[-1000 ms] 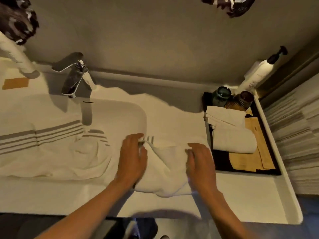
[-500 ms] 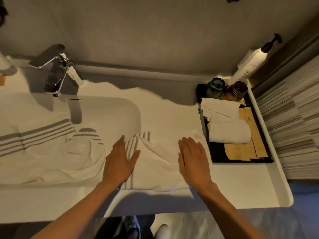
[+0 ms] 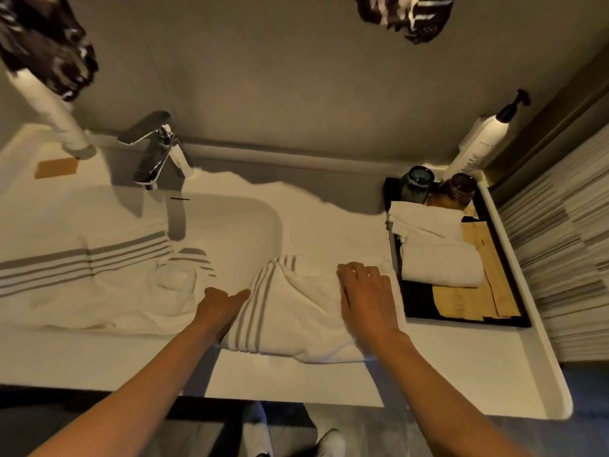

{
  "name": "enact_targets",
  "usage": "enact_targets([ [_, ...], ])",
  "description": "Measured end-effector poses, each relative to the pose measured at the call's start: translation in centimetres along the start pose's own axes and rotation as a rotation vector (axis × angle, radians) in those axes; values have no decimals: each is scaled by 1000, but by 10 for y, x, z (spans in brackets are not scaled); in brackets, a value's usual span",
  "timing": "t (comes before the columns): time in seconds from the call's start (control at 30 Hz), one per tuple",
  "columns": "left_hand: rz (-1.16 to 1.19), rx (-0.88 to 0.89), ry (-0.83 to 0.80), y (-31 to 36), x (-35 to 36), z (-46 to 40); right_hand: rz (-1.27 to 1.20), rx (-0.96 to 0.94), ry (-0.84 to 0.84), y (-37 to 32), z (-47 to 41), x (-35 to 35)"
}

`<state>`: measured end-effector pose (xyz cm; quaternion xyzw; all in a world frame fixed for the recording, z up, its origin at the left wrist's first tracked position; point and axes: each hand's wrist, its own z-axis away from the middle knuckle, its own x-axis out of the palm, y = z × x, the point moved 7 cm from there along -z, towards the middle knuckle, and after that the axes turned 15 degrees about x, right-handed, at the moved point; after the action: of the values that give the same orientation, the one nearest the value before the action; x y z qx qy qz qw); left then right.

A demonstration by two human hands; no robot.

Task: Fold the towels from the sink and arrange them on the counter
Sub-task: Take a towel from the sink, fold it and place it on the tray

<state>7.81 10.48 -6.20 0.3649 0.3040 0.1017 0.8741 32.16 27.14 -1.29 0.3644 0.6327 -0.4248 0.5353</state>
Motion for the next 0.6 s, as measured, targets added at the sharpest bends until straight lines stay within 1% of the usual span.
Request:
enact_targets([
  [0.07,70,-42,-5,-2,-1,0,0,-109,-18,-18,-13,4],
  [0.13,81,-66,0,-4,0,-1,24,-126,-50,-24,-20,9],
  [0.17,87,-50,11,-3,-1,-1,45,-133,-69,-25,-22,10],
  [0.23,86,44,101,5,-11,-3,60,-146,-95,-25,-24,12],
  [0.3,57,130,207,9,-30,-1,34,-102,-65,-16,-32,7],
  [0.37,29,119,292,0,-47,1,25,-10,-28,-4,-43,6],
  [0.43,-26,64,285,-13,-48,0,72,20,-23,-4,-44,12],
  [0.47,-53,62,275,-15,-42,0,88,17,-7,-6,-43,15],
  [0.5,-98,90,299,-10,-38,2,82,23,28,-9,-43,15],
  [0.53,-173,172,370,-1,-34,3,58,32,71,-10,-44,12],
  [0.57,-261,332,461,17,-31,10,5,32,114,-11,-43,4],
  [0.6,-337,548,509,38,-22,21,-61,17,149,-13,-39,-4],
])
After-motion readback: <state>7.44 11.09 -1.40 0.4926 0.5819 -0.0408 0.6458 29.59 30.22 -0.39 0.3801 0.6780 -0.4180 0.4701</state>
